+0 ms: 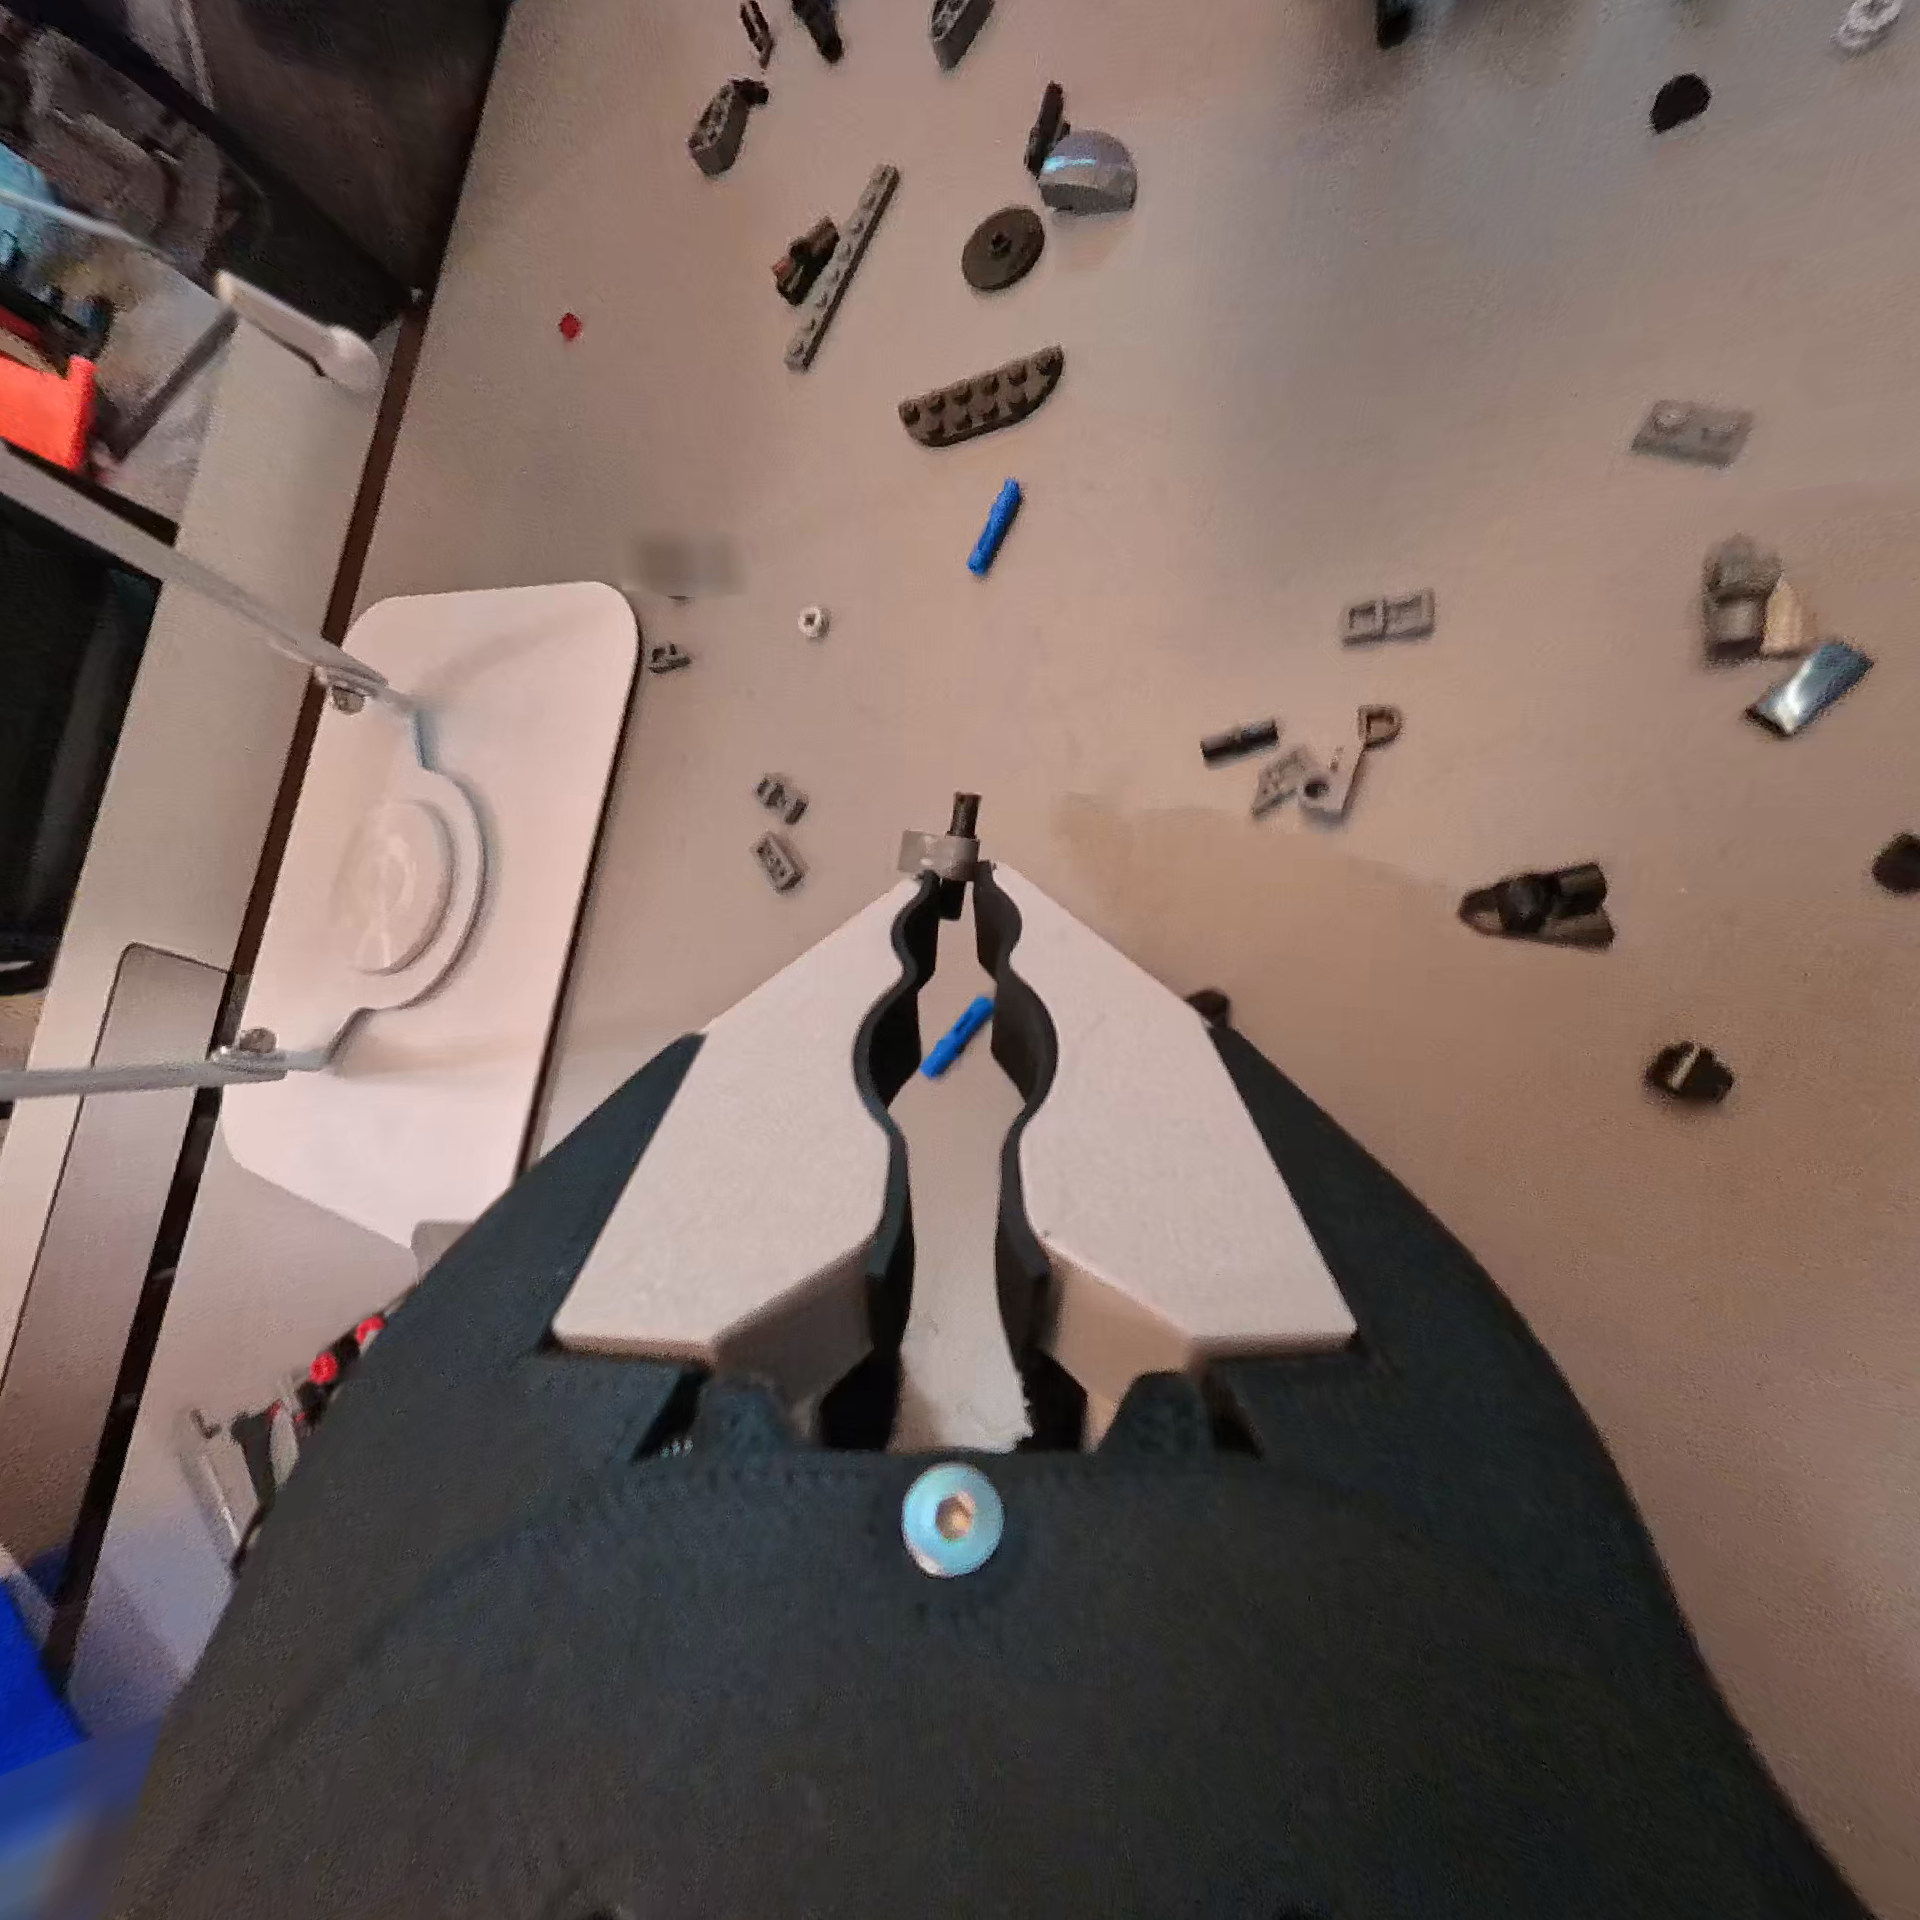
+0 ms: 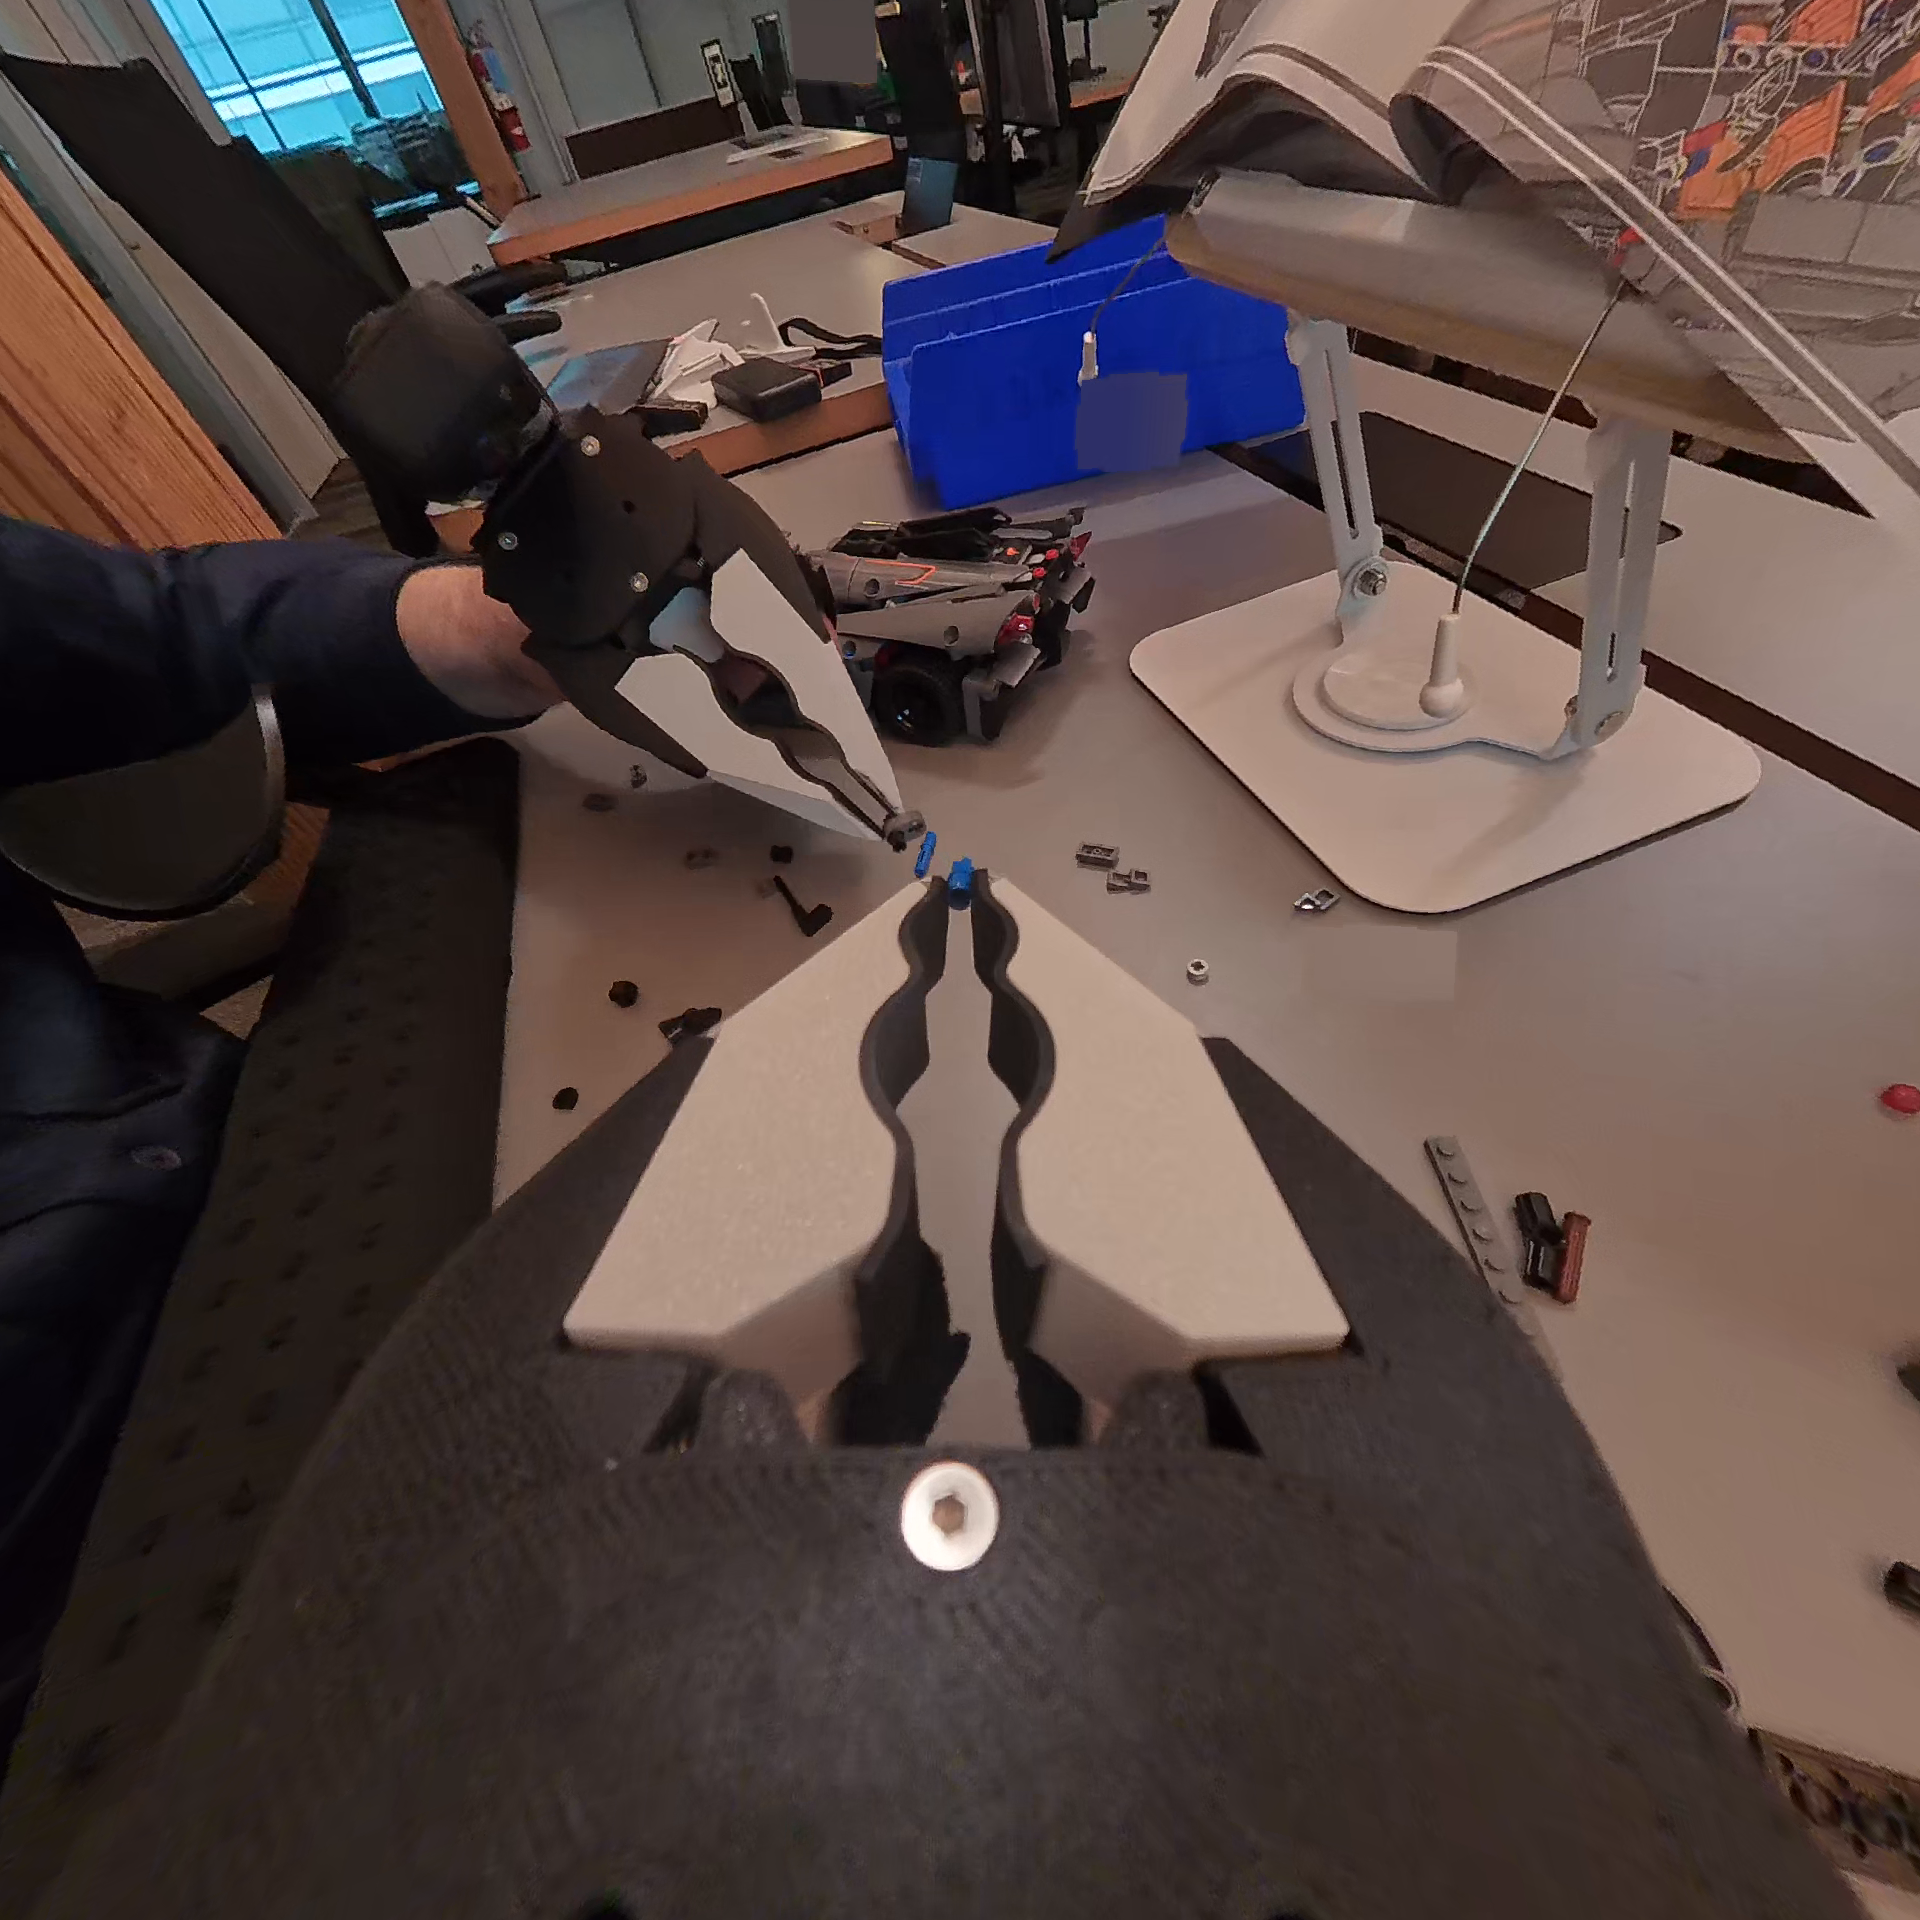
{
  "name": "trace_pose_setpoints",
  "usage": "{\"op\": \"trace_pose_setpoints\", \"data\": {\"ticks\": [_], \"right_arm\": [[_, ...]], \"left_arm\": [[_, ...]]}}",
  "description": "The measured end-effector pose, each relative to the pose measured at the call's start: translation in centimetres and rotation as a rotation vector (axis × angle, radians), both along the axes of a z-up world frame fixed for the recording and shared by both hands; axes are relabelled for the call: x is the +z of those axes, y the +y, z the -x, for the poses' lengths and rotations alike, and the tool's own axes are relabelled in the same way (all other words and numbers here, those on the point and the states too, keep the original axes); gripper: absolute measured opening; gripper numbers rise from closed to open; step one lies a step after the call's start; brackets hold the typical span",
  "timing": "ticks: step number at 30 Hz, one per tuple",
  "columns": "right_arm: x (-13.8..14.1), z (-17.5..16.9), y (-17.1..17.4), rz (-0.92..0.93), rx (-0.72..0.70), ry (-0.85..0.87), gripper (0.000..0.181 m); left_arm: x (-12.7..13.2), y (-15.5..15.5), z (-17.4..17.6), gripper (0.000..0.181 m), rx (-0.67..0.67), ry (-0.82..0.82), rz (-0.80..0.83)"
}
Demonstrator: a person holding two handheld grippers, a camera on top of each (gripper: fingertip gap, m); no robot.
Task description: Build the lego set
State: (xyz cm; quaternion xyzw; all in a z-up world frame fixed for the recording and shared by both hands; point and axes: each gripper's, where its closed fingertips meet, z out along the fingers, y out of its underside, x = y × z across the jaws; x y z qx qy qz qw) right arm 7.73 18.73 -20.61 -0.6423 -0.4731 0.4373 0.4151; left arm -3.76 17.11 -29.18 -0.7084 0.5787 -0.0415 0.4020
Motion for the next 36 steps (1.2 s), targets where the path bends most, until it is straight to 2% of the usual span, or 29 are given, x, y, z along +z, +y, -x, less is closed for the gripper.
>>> {"op": "trace_pose_setpoints", "data": {"ticks": [2, 8, 11, 17, 21, 25, 30, 34, 36], "right_arm": [[-0.2, 0.0, 0.1, 0.001, -0.003, -0.005, 0.002], [-0.4, -0.1, 0.4, 0.000, -0.008, -0.006, 0.002], [-0.4, -0.1, 0.4, -0.003, -0.010, -0.007, 0.002], [-0.3, -0.1, 0.2, -0.011, -0.005, -0.010, 0.001], [-0.1, -0.2, 0.2, -0.015, -0.003, -0.004, 0.001], [0.1, -0.2, 0.1, -0.018, 0.001, -0.001, 0.001], [0.2, -0.1, -0.2, -0.024, 0.012, -0.002, 0.001], [0.2, -0.1, -0.2, -0.024, 0.011, -0.003, 0.001], [0.2, -0.1, -0.2, -0.023, 0.010, -0.001, 0.001]], "left_arm": [[0.2, -0.2, -1.1, 0.003, -0.022, -0.021, 0.018], [2.0, 1.3, -2.9, 0.003, -0.014, -0.103, -0.060], [1.0, 1.8, -3.1, 0.003, -0.003, -0.060, -0.040], [-3.1, 0.7, -4.1, 0.004, 0.000, 0.058, 0.139], [-4.5, 0.1, -3.9, 0.003, 0.010, 0.074, 0.223], [-4.2, -0.2, -3.1, 0.020, 0.030, 0.045, 0.262], [-4.4, -0.7, -2.9, 0.019, 0.006, 0.024, 0.323], [-4.4, -1.7, -4.5, 0.014, -0.044, -0.009, 0.339], [-4.5, -2.7, -5.7, 0.018, -0.070, -0.034, 0.375]]}}
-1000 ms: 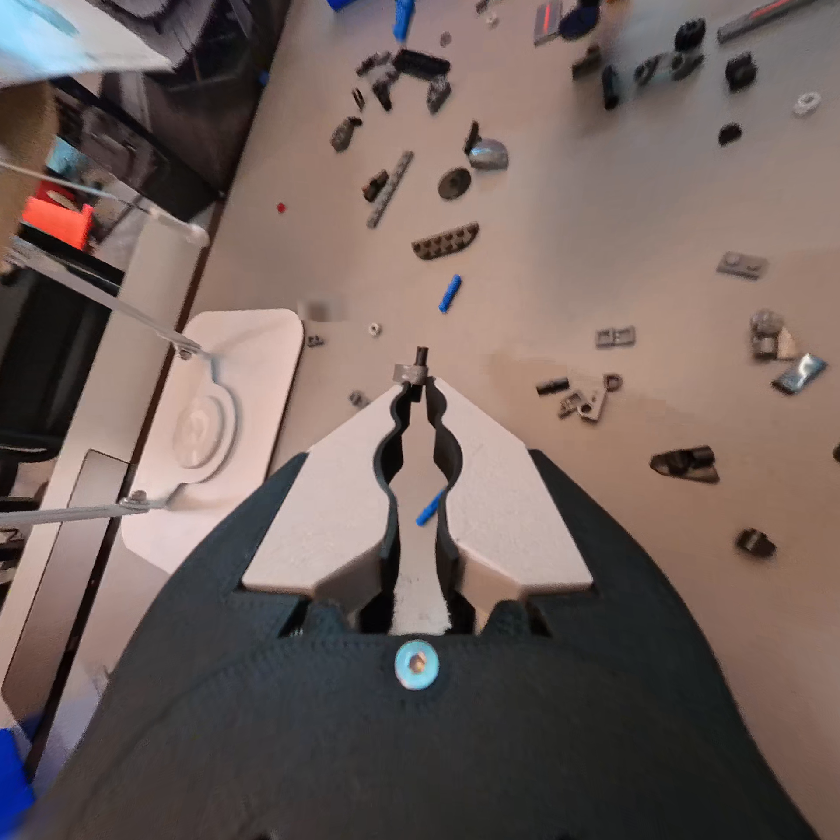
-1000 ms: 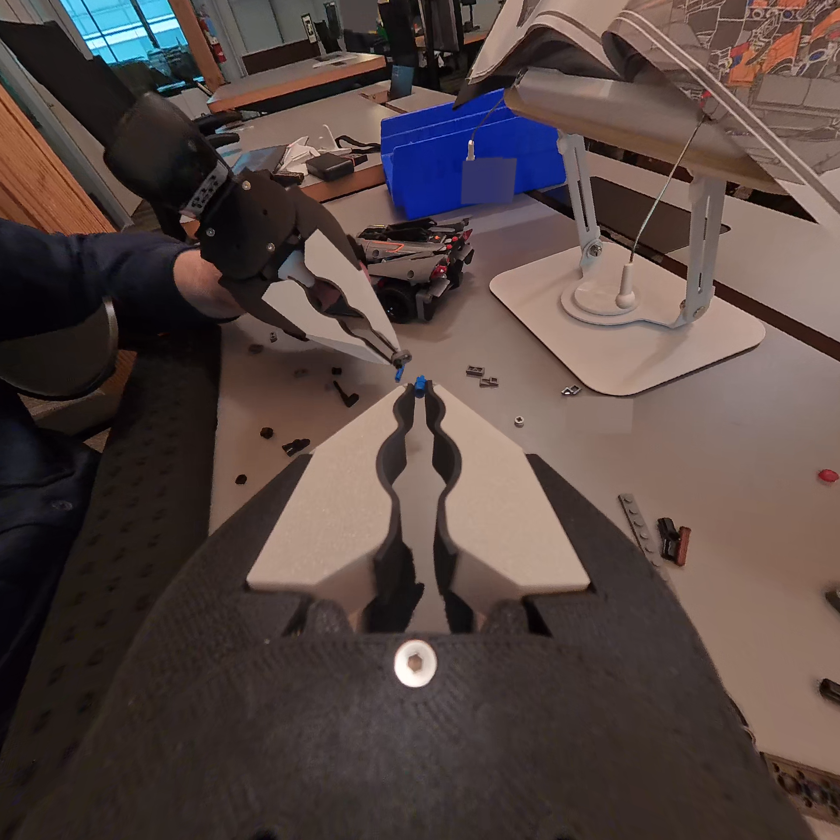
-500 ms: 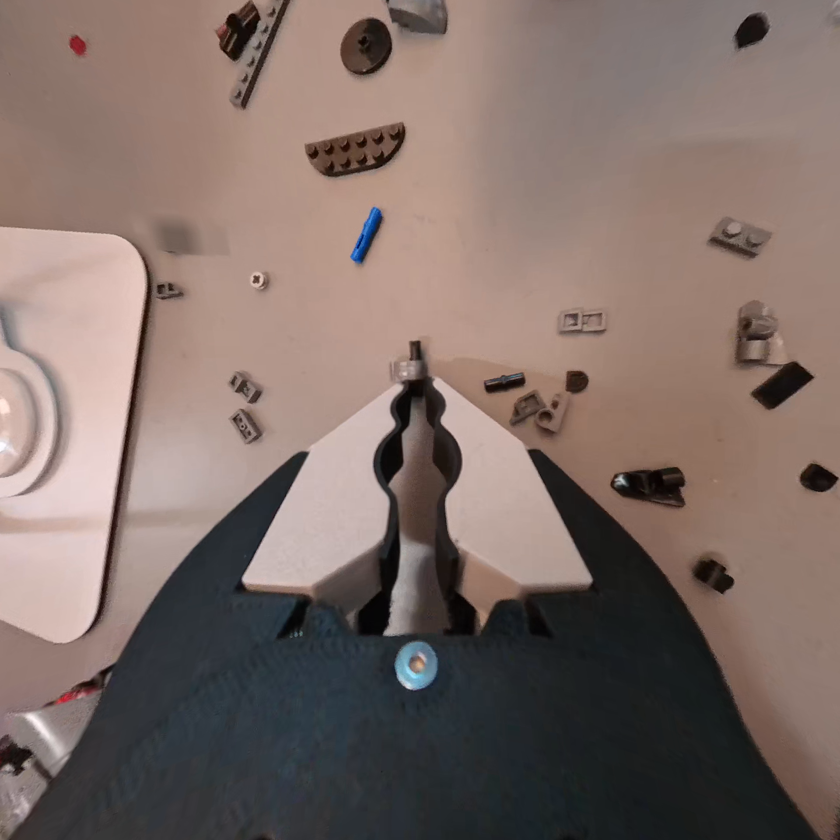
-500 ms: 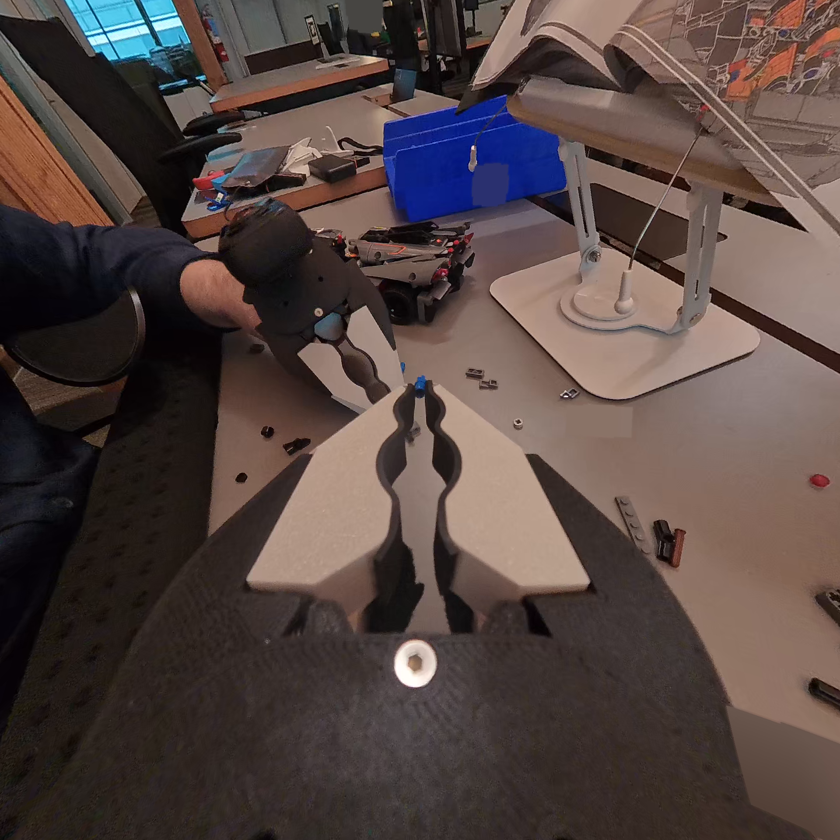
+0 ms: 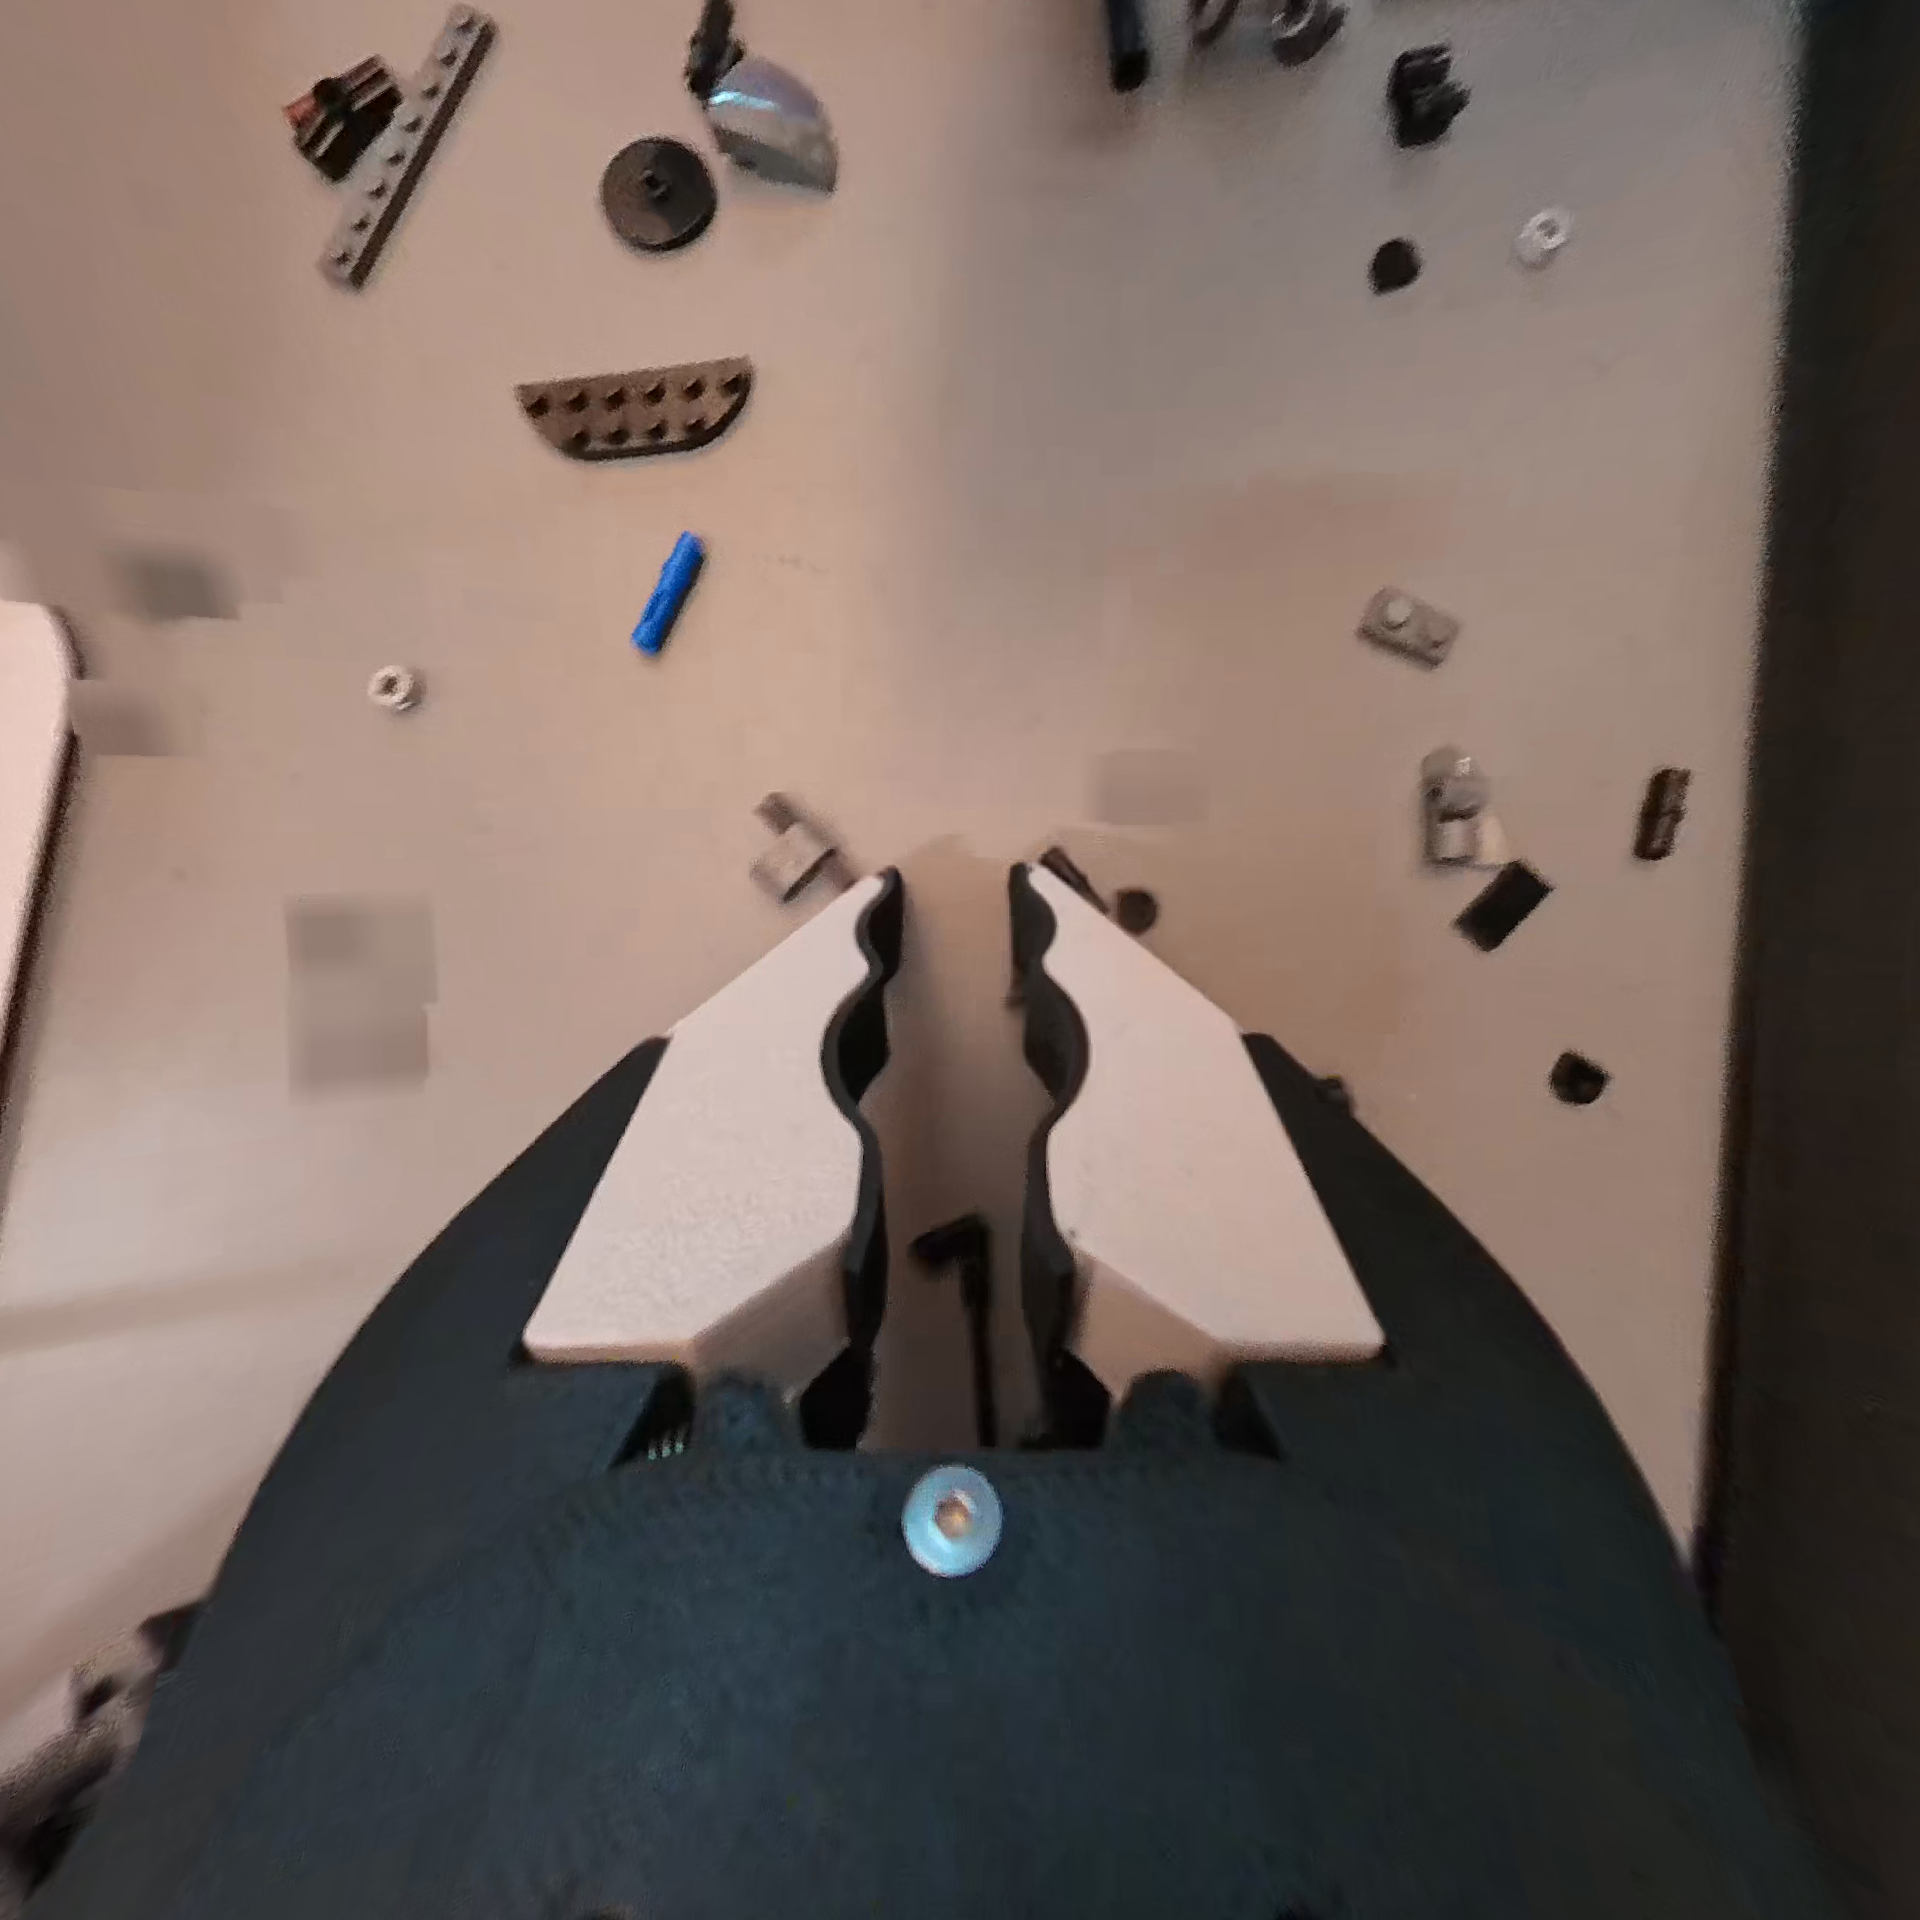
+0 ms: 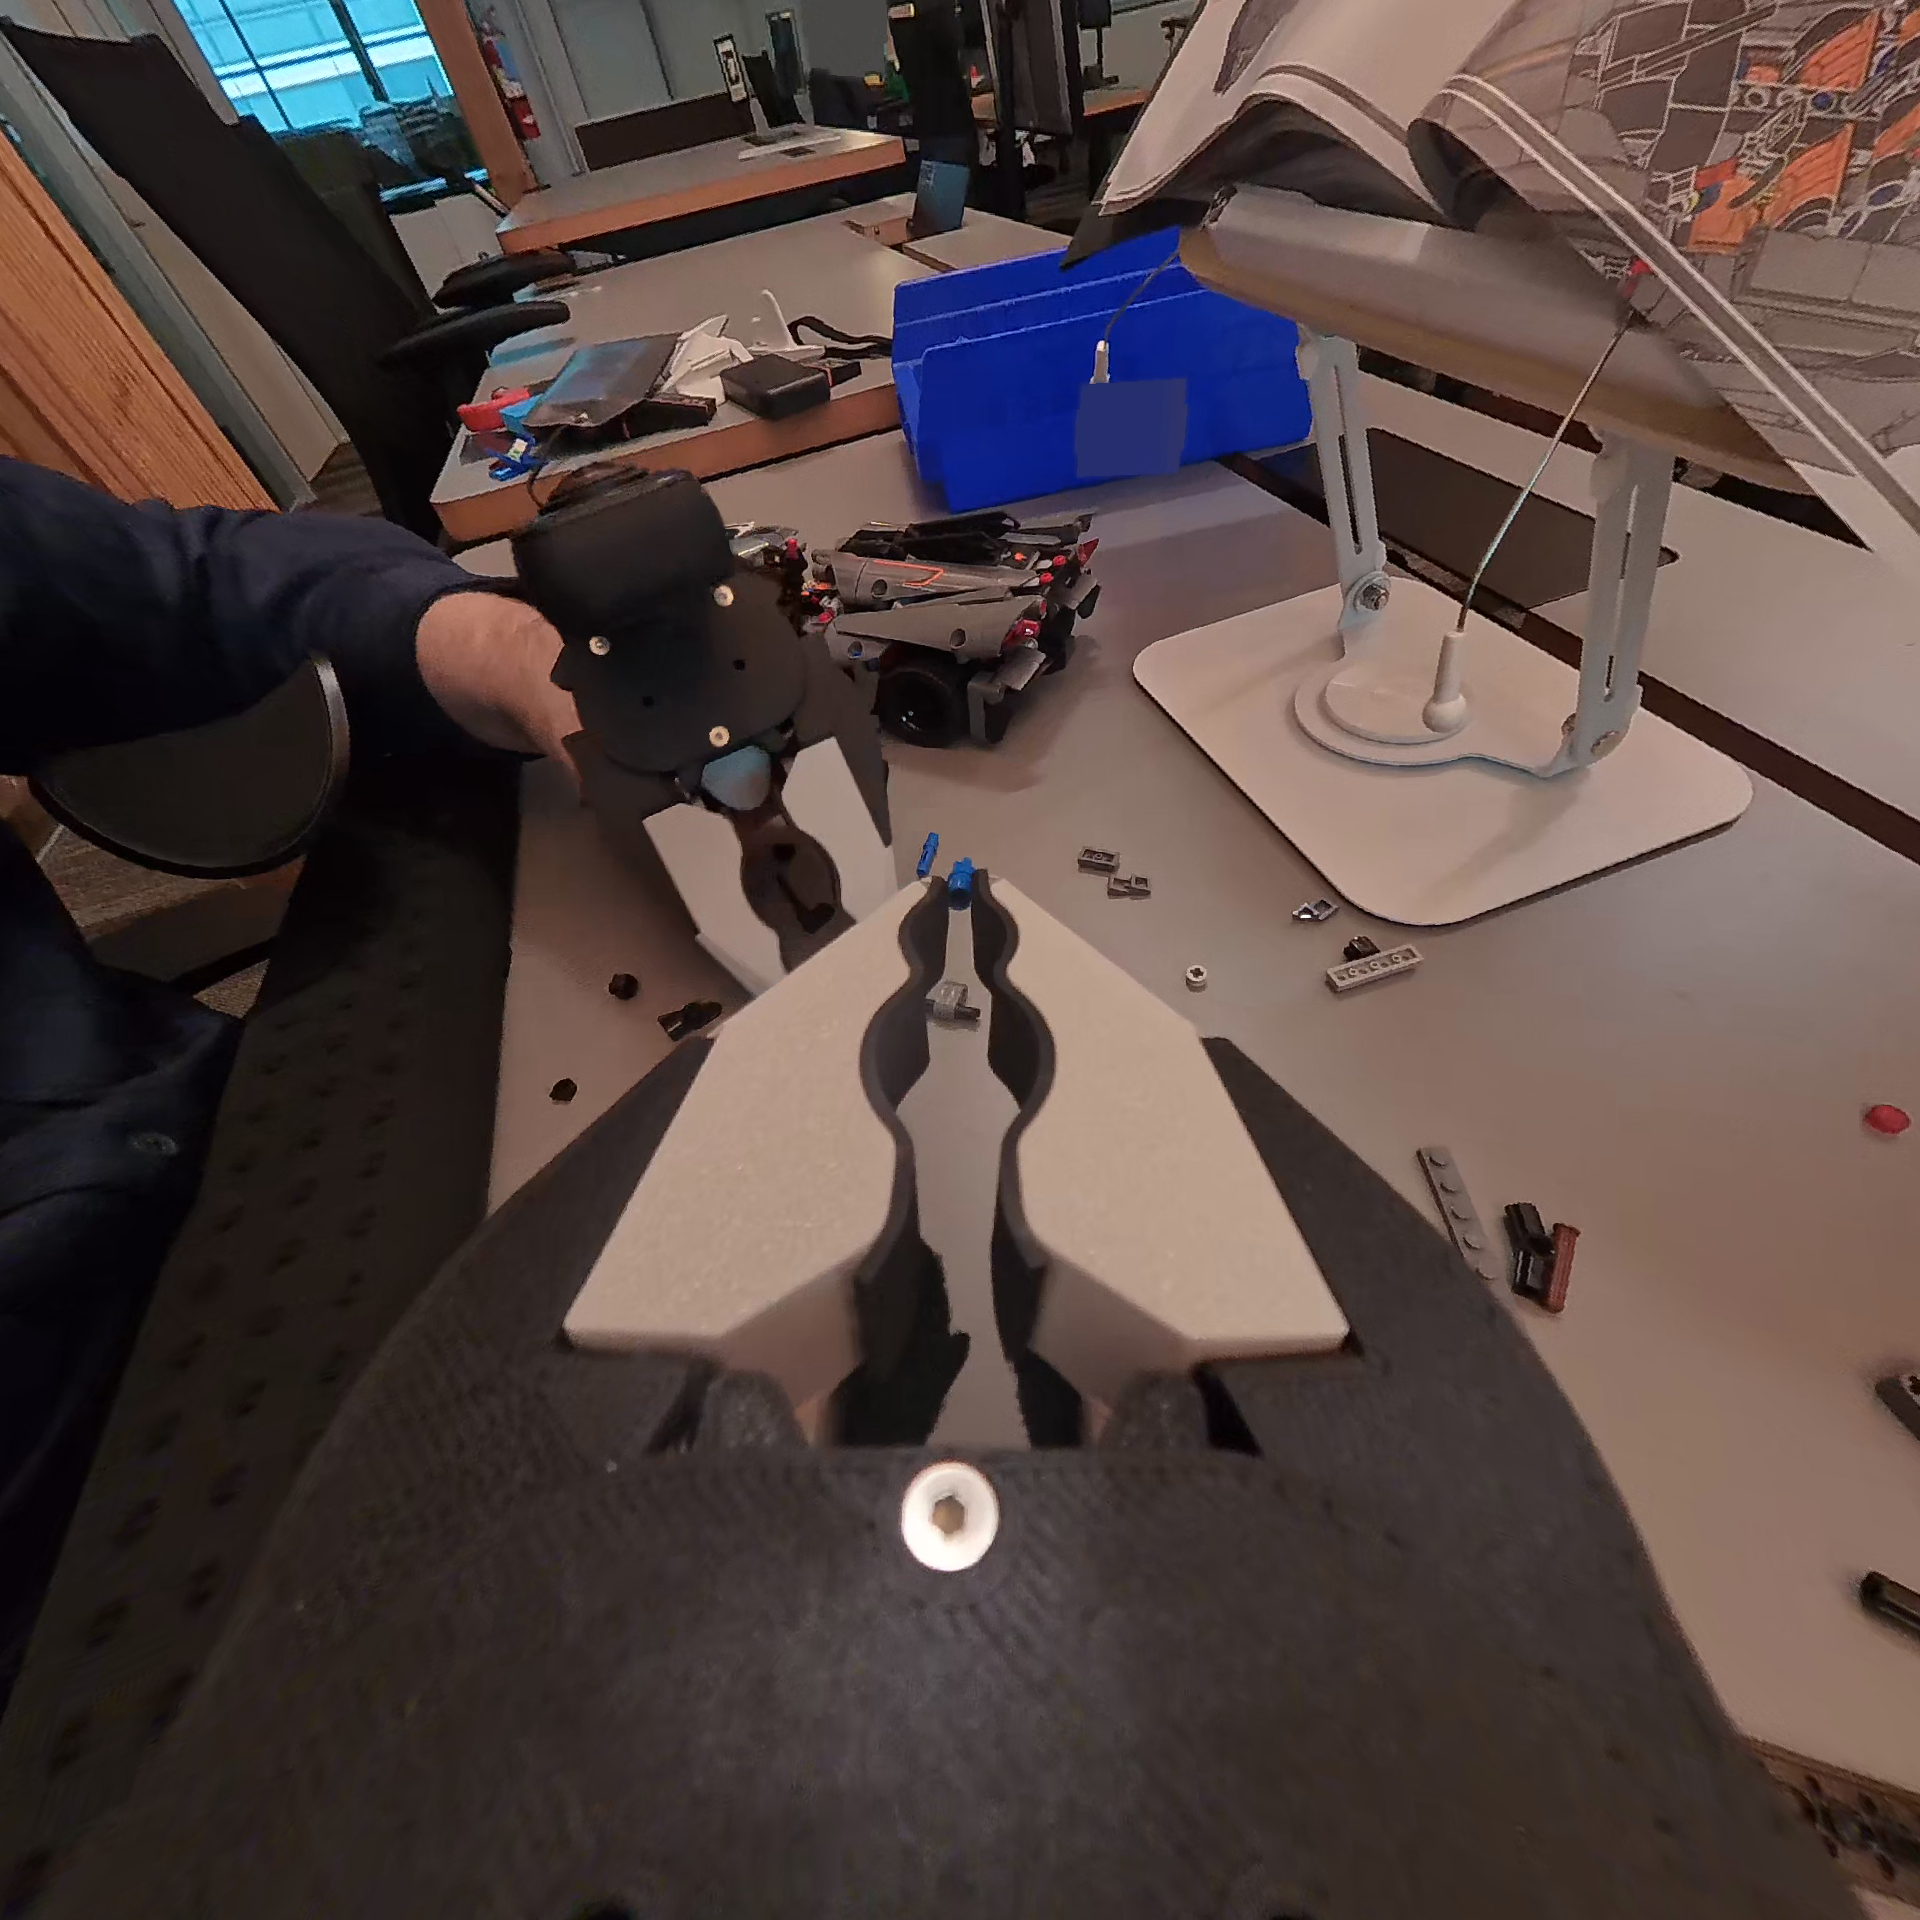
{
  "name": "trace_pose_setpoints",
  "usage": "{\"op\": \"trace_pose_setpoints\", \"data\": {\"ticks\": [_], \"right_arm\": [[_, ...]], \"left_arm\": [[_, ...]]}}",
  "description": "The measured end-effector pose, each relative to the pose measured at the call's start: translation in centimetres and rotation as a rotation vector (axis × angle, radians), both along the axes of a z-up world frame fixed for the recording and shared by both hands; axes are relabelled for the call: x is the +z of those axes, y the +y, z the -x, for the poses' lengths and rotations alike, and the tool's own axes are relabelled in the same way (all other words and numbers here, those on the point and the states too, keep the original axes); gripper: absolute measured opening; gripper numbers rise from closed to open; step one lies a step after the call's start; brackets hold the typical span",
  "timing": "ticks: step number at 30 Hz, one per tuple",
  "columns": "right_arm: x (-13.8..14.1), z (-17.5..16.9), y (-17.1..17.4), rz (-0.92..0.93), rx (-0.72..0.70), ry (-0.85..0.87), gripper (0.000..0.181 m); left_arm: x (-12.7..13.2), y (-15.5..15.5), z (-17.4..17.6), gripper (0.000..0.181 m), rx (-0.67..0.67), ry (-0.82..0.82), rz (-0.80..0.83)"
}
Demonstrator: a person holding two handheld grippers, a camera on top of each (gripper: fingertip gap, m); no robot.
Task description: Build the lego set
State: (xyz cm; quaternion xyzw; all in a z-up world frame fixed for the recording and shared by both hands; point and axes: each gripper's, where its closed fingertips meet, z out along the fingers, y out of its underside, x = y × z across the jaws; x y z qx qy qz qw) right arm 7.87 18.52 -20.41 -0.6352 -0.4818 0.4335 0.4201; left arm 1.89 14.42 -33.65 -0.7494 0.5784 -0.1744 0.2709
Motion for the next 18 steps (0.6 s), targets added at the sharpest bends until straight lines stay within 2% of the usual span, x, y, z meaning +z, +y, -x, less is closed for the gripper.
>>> {"op": "trace_pose_setpoints", "data": {"ticks": [4, 8, 11, 14, 18], "right_arm": [[0.0, 0.0, -0.1, 0.000, 0.002, 0.000, 0.001], [0.1, 0.0, -0.2, -0.001, 0.007, 0.001, 0.001], [-0.1, 0.2, -0.3, -0.001, 0.013, -0.008, 0.001], [-0.1, 0.2, -0.3, -0.003, 0.013, -0.009, 0.001], [0.0, 0.1, -0.3, 0.000, 0.014, -0.003, 0.001]], "left_arm": [[1.0, -0.1, -0.4, 0.021, -0.039, -0.025, -0.058], [2.7, 1.9, 1.1, 0.036, -0.020, -0.070, -0.104], [1.1, 2.7, 2.0, 0.041, -0.031, 0.036, -0.091], [0.3, 1.8, 1.1, 0.044, -0.091, 0.040, -0.072], [0.2, 1.7, 0.4, 0.042, -0.097, 0.013, -0.060]]}}
